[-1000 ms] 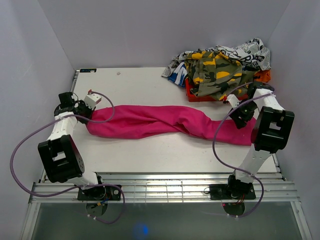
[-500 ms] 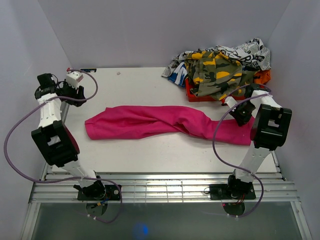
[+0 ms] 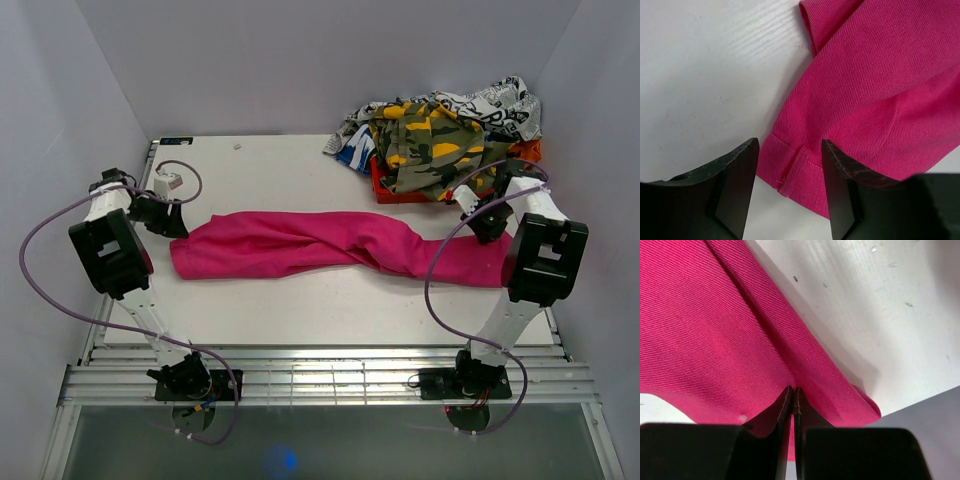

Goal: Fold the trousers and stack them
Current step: Flatten the trousers out

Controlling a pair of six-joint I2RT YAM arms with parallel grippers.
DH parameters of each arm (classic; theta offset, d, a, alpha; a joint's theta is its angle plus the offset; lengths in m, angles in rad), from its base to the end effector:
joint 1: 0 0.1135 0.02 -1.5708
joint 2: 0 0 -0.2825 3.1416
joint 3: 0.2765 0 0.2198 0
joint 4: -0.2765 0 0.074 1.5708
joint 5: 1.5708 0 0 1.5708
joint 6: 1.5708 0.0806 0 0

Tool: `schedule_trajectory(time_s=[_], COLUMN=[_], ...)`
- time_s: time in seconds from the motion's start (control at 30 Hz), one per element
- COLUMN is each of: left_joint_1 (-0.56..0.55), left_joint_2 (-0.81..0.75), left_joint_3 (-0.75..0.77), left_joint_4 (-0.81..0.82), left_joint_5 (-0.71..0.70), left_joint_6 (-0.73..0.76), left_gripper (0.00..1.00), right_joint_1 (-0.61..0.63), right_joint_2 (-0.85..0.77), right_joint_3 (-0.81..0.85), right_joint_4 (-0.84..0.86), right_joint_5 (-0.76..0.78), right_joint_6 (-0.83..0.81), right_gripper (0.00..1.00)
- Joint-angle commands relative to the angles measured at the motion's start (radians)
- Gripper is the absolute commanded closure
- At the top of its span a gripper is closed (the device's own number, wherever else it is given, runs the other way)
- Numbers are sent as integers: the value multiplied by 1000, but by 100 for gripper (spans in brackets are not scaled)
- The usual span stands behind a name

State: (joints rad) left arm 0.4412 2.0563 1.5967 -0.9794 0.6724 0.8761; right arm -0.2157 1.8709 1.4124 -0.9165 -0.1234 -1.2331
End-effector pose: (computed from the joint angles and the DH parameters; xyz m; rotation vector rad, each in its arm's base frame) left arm 0.3704 0.1194 0.1875 0.6109 2.4907 -0.6050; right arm 0.3437 -0.0651 0.1925 -1.4342 2.5356 -0.0548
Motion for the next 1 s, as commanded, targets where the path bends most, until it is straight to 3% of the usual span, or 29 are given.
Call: schedule_trajectory(time_s=[0.0,0.1,0.13,0.23,0.33,0.37,0.43,0.83,0.97], left_joint_1=[1,1,1,1,1,1,1,53,83], left_joint_2=[-15,-12,-7,5,13,15,15,-48,-116], left_joint_3=[-27,-61,-67,-81,-92,-90,-84,130,125], left_joint_4=[14,48,50,68,87,87,87,157,231], left_joint_5=[-36,-71,-80,-122,-155,-158,-162,-36,35], left_joint_6=[34,46,52,54,55,57,52,-72,-88], left_gripper=[38,44,53,62,81,91,100,100,100], right_joint_1=[-13,-24,-27,-37,-53,-62,-70,-117,-140], right_joint_2=[-46,-44,-44,-36,-30,-27,-19,-6,-12], right_joint_3=[56,71,77,114,151,163,197,336,391], right_joint_4=[-45,-54,-59,-91,-125,-137,-163,-193,-197], right_joint_5=[5,4,2,-7,-27,-30,-47,-76,-104], right_joint_6=[-157,-166,-167,-174,-180,-186,-187,-183,-181], right_gripper=[92,92,92,92,92,92,92,92,92])
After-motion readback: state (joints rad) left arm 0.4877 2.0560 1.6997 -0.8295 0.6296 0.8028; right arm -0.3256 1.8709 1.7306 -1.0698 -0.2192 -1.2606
